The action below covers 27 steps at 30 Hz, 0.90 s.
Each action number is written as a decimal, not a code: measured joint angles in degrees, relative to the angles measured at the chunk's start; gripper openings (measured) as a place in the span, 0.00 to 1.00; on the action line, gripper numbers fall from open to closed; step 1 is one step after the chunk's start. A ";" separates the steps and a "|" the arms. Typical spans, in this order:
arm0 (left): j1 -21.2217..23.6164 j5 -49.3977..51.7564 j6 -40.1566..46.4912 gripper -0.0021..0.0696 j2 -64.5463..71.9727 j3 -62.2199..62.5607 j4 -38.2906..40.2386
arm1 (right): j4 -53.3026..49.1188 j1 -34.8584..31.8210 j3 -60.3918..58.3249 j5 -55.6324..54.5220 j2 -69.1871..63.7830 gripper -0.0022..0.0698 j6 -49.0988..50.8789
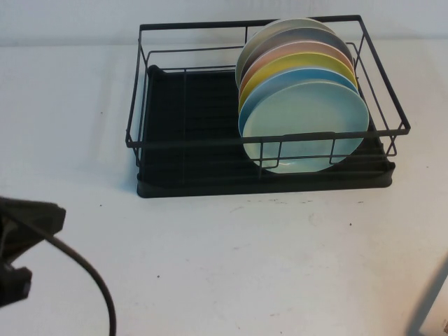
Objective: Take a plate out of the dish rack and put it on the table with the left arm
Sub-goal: Grasp the plate from the shelf
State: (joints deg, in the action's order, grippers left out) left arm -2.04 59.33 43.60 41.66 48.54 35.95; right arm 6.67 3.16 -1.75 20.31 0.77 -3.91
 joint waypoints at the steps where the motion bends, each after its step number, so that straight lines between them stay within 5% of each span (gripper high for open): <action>1: 0.00 1.44 2.84 0.02 2.60 2.19 -0.11 | 0.00 0.00 0.00 0.00 0.00 0.00 0.00; 13: -0.97 4.95 23.85 0.02 21.86 16.81 6.68 | 0.00 0.00 0.00 0.00 0.00 0.00 0.00; 27: -18.19 -14.63 27.53 0.02 36.17 24.27 6.62 | 0.00 0.00 0.00 0.00 0.00 0.00 0.00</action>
State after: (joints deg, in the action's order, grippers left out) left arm -20.24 44.70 71.13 77.83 72.81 42.57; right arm 6.67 3.16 -1.75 20.31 0.77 -3.91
